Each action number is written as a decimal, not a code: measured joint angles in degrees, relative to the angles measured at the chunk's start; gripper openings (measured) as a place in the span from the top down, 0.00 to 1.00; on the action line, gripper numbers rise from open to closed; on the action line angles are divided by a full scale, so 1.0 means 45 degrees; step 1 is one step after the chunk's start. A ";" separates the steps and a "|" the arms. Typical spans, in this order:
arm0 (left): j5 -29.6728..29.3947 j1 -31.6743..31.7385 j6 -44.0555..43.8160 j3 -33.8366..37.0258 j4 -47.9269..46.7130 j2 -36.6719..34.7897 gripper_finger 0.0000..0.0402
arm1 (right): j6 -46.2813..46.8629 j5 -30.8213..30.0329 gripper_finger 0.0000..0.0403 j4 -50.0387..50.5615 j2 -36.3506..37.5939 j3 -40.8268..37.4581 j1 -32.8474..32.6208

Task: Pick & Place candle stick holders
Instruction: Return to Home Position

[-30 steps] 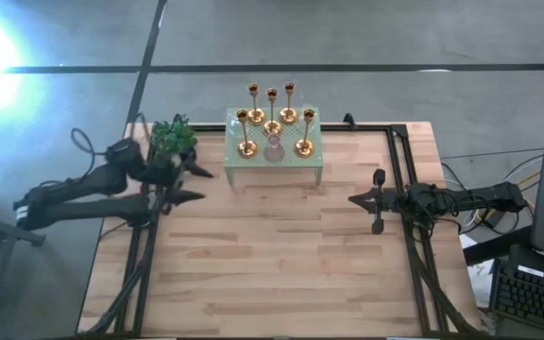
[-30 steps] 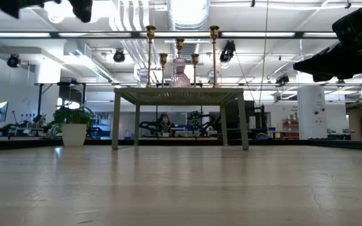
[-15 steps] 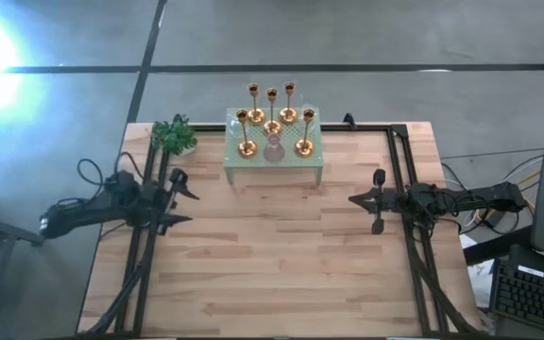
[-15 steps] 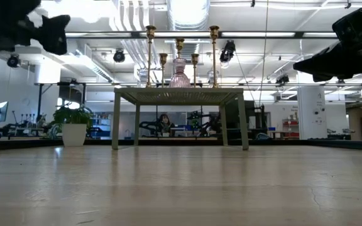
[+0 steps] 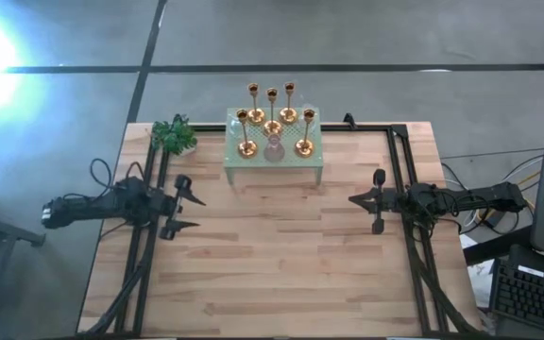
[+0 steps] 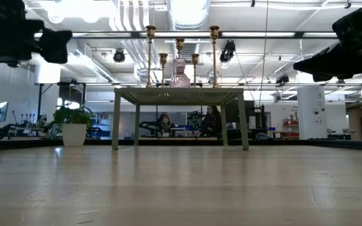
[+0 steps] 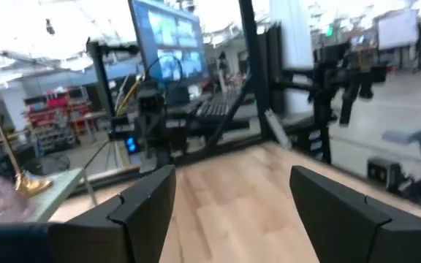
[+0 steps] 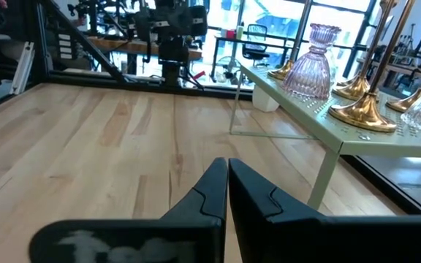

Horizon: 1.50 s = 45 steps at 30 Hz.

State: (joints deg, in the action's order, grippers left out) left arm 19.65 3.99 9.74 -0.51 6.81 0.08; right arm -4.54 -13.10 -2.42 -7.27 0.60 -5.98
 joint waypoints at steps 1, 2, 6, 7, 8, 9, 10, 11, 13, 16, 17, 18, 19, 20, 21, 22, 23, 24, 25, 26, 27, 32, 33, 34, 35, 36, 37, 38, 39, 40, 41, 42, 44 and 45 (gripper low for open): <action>-0.0067 0.0000 0.0170 0.0003 -0.0261 0.0000 0.32 | -0.0020 0.0002 0.98 0.0000 0.0000 0.0000 0.0000; -0.0066 0.0000 0.0297 0.0003 -0.0587 0.0000 0.32 | -0.0025 -0.0002 0.98 0.0000 -0.0001 0.0000 0.0000; -0.0129 -0.0019 0.0649 0.0008 -0.0768 0.0000 0.32 | -0.0027 -0.0002 0.98 0.0000 -0.0005 0.0000 0.0000; -0.0129 -0.0019 0.0766 0.0008 -0.0774 0.0000 0.32 | -0.0015 0.0002 0.98 0.0000 -0.0005 0.0000 0.0000; -0.0133 -0.0019 0.0967 0.0008 -0.0799 0.0000 0.32 | -0.0003 0.0000 0.98 0.0000 -0.0005 0.0000 0.0000; -0.0134 -0.0019 0.1204 0.0008 -0.0839 0.0000 0.32 | -0.0013 -0.0002 0.98 0.0000 -0.0007 0.0000 0.0000; -0.0145 -0.0019 0.1320 0.0013 -0.0839 0.0000 0.32 | -0.0026 -0.0002 0.98 0.0000 -0.0015 0.0000 0.0000; -0.0153 -0.0019 0.1342 0.0013 -0.0811 0.0000 0.32 | -0.0020 0.0000 0.98 0.0000 -0.0015 0.0000 0.0000; -0.0153 -0.0019 0.1128 0.0013 -0.0768 0.0005 0.32 | 0.0002 -0.0002 0.98 0.0000 -0.0015 0.0000 0.0000; -0.0153 -0.0019 0.0515 0.0013 -0.0773 0.0034 0.32 | -0.0012 0.0000 0.98 0.0000 -0.0015 0.0000 0.0000; -0.0153 -0.0015 0.0347 0.0015 -0.0773 0.0034 0.32 | 0.0002 -0.0002 0.98 0.0000 -0.0015 0.0000 0.0000; -0.0153 -0.0015 0.0221 0.0018 -0.0778 0.0034 0.32 | -0.0006 -0.0002 0.98 0.0000 -0.0015 0.0000 0.0000; -0.0153 -0.0015 0.0125 0.0018 -0.0778 0.0034 0.32 | -0.0027 0.0002 0.98 0.0000 -0.0015 0.0000 0.0000; -0.0154 -0.0015 0.0097 0.0018 -0.0781 0.0034 0.32 | -0.0021 -0.0002 0.98 0.0000 -0.0015 0.0000 0.0000; -0.0155 -0.0015 0.0091 0.0023 -0.0784 0.0034 0.32 | -0.0003 -0.0002 0.98 0.0000 -0.0015 0.0000 0.0000; -0.0153 -0.0015 0.0091 0.0023 -0.0787 0.0034 0.32 | -0.0004 0.0003 0.98 0.0000 -0.0015 0.0000 0.0000; -0.0153 -0.0015 0.0091 0.0023 -0.0792 0.0034 0.32 | -0.0026 -0.0002 0.98 0.0000 -0.0015 0.0000 0.0000; -0.0157 -0.0015 0.0090 0.0023 -0.0797 0.0034 0.32 | -0.0023 -0.0002 0.98 0.0000 -0.0015 0.0000 0.0000; -0.0153 -0.0015 0.0087 0.0023 -0.0798 0.0034 0.32 | -0.0007 -0.0002 0.98 0.0000 -0.0011 0.0000 0.0000; -0.0158 -0.0015 0.0082 0.0027 -0.0802 0.0034 0.32 | 0.0002 -0.0002 0.98 0.0000 -0.0010 0.0000 0.0000; -0.0154 -0.0015 0.0077 0.0027 -0.0807 0.0034 0.32 | -0.0010 -0.0002 0.98 0.0000 -0.0013 0.0000 0.0000; -0.0158 -0.0015 0.0067 0.0032 -0.0821 0.0034 0.32 | -0.0025 -0.0002 0.98 0.0000 -0.0010 0.0000 0.0000; -0.0158 -0.0015 0.0067 0.0032 -0.0826 0.0034 0.32 | -0.0023 -0.0002 0.98 0.0000 -0.0010 0.0000 0.0000; -0.0158 -0.0015 0.0067 0.0032 -0.0826 0.0034 0.32 | -0.0014 -0.0002 0.98 0.0000 -0.0006 0.0000 0.0000; -0.0158 -0.0015 0.0067 0.0032 -0.0826 0.0034 0.32 | 0.0000 -0.0002 0.98 0.0000 -0.0005 0.0000 0.0000; -0.0158 -0.0015 0.0067 0.0032 -0.0826 0.0034 0.32 | -0.0009 -0.0002 0.98 0.0000 -0.0005 0.0000 0.0000; -0.0158 -0.0015 0.0067 0.0037 -0.0828 0.0034 0.32 | -0.0032 -0.0002 0.98 0.0000 -0.0005 0.0000 0.0000; -0.0158 -0.0015 0.0067 0.0037 -0.0826 0.0034 0.32 | -0.0130 -0.0010 0.98 0.0000 -0.0004 0.0000 0.0000; -0.0158 -0.0015 0.0067 0.0037 -0.0826 0.0034 0.32 | -0.0379 -0.0049 0.98 0.0002 0.0029 0.0000 0.0001; -0.0158 -0.0015 0.0067 0.0037 -0.0828 0.0034 0.32 | -0.0677 -0.0060 0.98 0.0009 0.0069 0.0000 0.0005; -0.0158 -0.0015 0.0067 0.0037 -0.0826 0.0034 0.32 | -0.0942 -0.0074 0.98 0.0005 0.0087 0.0000 0.0005; -0.0158 -0.0015 0.0067 0.0037 -0.0831 0.0034 0.32 | -0.1147 -0.0075 0.98 0.0000 0.0092 0.0000 0.0005; -0.0158 -0.0015 0.0067 0.0037 -0.0830 0.0034 0.32 | -0.1329 -0.0072 0.98 0.0012 0.0240 0.0000 0.0010; -0.0158 -0.0015 0.0067 0.0037 -0.0828 0.0034 0.32 | -0.1195 -0.0063 0.98 0.0015 0.0342 0.0000 0.0010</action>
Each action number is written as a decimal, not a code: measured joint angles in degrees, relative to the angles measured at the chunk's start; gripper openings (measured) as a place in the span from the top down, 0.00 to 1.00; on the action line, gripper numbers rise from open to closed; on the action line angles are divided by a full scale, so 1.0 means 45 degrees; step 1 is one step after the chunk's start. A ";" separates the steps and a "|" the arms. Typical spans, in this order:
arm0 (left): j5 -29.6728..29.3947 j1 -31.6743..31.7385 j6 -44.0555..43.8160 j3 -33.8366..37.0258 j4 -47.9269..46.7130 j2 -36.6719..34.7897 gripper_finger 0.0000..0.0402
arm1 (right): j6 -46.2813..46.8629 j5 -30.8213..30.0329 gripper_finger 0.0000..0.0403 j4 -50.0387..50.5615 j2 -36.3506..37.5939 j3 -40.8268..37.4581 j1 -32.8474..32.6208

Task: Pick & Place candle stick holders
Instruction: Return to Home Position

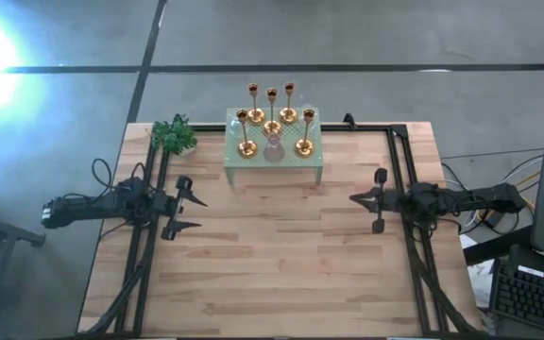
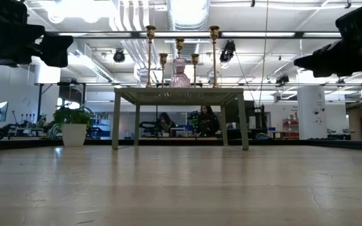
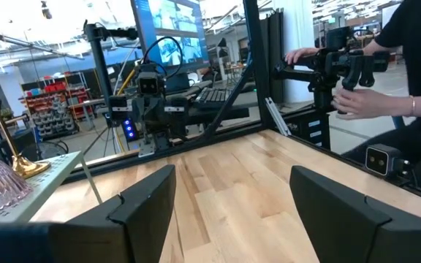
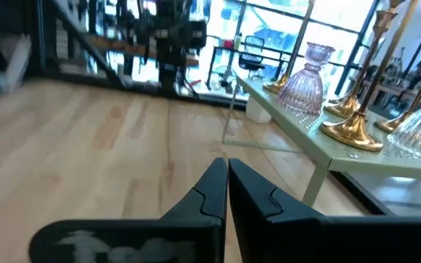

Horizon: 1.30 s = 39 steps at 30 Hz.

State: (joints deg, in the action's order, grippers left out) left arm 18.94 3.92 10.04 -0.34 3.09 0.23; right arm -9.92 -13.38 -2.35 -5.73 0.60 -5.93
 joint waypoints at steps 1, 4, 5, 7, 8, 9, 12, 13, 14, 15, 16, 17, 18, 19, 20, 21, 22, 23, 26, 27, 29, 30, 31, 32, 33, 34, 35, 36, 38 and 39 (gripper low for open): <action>0.0000 0.0000 0.0000 0.0000 -0.0002 0.0000 0.32 | 0.0328 0.0026 0.98 -0.0002 0.0128 0.0000 0.0000; 0.0000 0.0000 0.0000 0.0000 -0.0003 0.0000 0.32 | 0.0764 0.0146 0.98 0.0004 0.0747 0.0000 0.0046; 0.0000 0.0000 0.0000 0.0000 -0.0003 0.0000 0.32 | 0.0968 0.0417 0.98 0.0010 0.1014 0.0000 0.0111; 0.0000 0.0001 0.0000 0.0000 -0.0003 0.0004 0.32 | 0.1470 0.1205 0.98 0.0002 0.1279 0.0007 0.0329; 0.0000 0.0000 0.0000 0.0000 0.0000 0.0010 0.32 | 0.1667 0.1699 0.98 0.0004 0.1282 0.0015 0.0465; -0.0003 0.0000 0.0000 0.0000 0.0006 0.0010 0.32 | 0.1907 0.2246 0.98 0.0176 0.1275 -0.0001 0.0612; -0.0001 0.0000 0.0000 0.0000 0.0050 0.0035 0.32 | 0.2988 0.3264 0.98 0.0427 0.1249 -0.0010 0.0907; -0.0005 0.0005 0.0000 0.0000 0.0050 0.0060 0.32 | 0.3320 0.3267 0.98 0.0387 0.1285 -0.0010 0.0934; -0.0005 0.0002 0.0000 0.0000 0.0055 0.0095 0.32 | 0.3400 0.3272 0.98 0.0352 0.1281 -0.0010 0.0961; -0.0003 0.0005 0.0000 0.0005 0.0057 0.0097 0.32 | 0.3331 0.3280 0.98 0.0355 0.1281 -0.0010 0.1001; -0.0005 0.0001 0.0000 0.0004 0.0055 0.0106 0.32 | 0.3159 0.3272 0.98 0.0382 0.1276 -0.0010 0.1041; -0.0001 0.0005 0.0000 0.0005 0.0059 0.0138 0.32 | 0.3093 0.3272 0.98 0.0393 0.1273 -0.0010 0.1059; -0.0003 0.0005 0.0000 0.0004 0.0060 0.0146 0.32 | 0.3067 0.3272 0.98 0.0389 0.1259 -0.0010 0.1076; -0.0005 0.0004 0.0000 0.0001 0.0060 0.0150 0.32 | 0.3086 0.3279 0.98 0.0376 0.1258 -0.0010 0.1069; -0.0005 0.0005 0.0000 0.0003 0.0060 0.0154 0.32 | 0.3146 0.3277 0.98 0.0375 0.1260 -0.0010 0.1073; -0.0003 0.0003 0.0000 0.0002 0.0060 0.0163 0.32 | 0.3173 0.3277 0.98 0.0384 0.1251 -0.0010 0.1073; -0.0005 0.0005 0.0000 0.0005 0.0060 0.0165 0.32 | 0.3173 0.3277 0.98 0.0384 0.1228 -0.0010 0.1073; -0.0004 0.0004 0.0000 0.0003 0.0060 0.0165 0.32 | 0.3165 0.3277 0.98 0.0379 0.1219 -0.0010 0.1070; -0.0005 0.0005 0.0000 0.0004 0.0065 0.0170 0.32 | 0.3117 0.3277 0.98 0.0373 0.1148 -0.0010 0.1073; -0.0005 0.0005 0.0000 0.0005 0.0060 0.0170 0.32 | 0.3120 0.3277 0.98 0.0382 0.1132 -0.0010 0.1073; -0.0005 0.0005 0.0000 0.0005 0.0065 0.0170 0.32 | 0.3105 0.3277 0.98 0.0374 0.1086 -0.0010 0.1073; -0.0004 0.0005 0.0000 0.0004 0.0065 0.0170 0.32 | 0.3101 0.3277 0.98 0.0373 0.1086 -0.0010 0.1073; -0.0005 0.0005 0.0000 0.0002 0.0065 0.0170 0.32 | 0.3108 0.3277 0.98 0.0374 0.1083 -0.0010 0.1073; -0.0005 0.0003 0.0000 0.0003 0.0065 0.0170 0.32 | 0.3115 0.3277 0.98 0.0374 0.1082 -0.0010 0.1073; -0.0005 0.0005 0.0000 0.0005 0.0065 0.0170 0.32 | 0.3109 0.3277 0.98 0.0374 0.1082 -0.0010 0.1073; 0.0000 0.0004 0.0000 0.0005 0.0065 0.0170 0.32 | 0.3096 0.3277 0.98 0.0369 0.1082 -0.0010 0.1073; 0.0000 0.0000 0.0000 0.0000 0.0065 0.0170 0.32 | 0.3071 0.3279 0.98 0.0372 0.1080 -0.0010 0.1073; -0.0005 0.0005 0.0000 0.0004 0.0065 0.0170 0.32 | 0.3073 0.3277 0.98 0.0374 0.1077 -0.0010 0.1073; -0.0005 0.0005 0.0000 0.0000 0.0065 0.0170 0.32 | 0.3081 0.3277 0.98 0.0374 0.1077 -0.0010 0.1073; -0.0003 0.0003 0.0000 0.0005 0.0065 0.0170 0.32 | 0.3071 0.3277 0.98 0.0374 0.1077 -0.0010 0.1073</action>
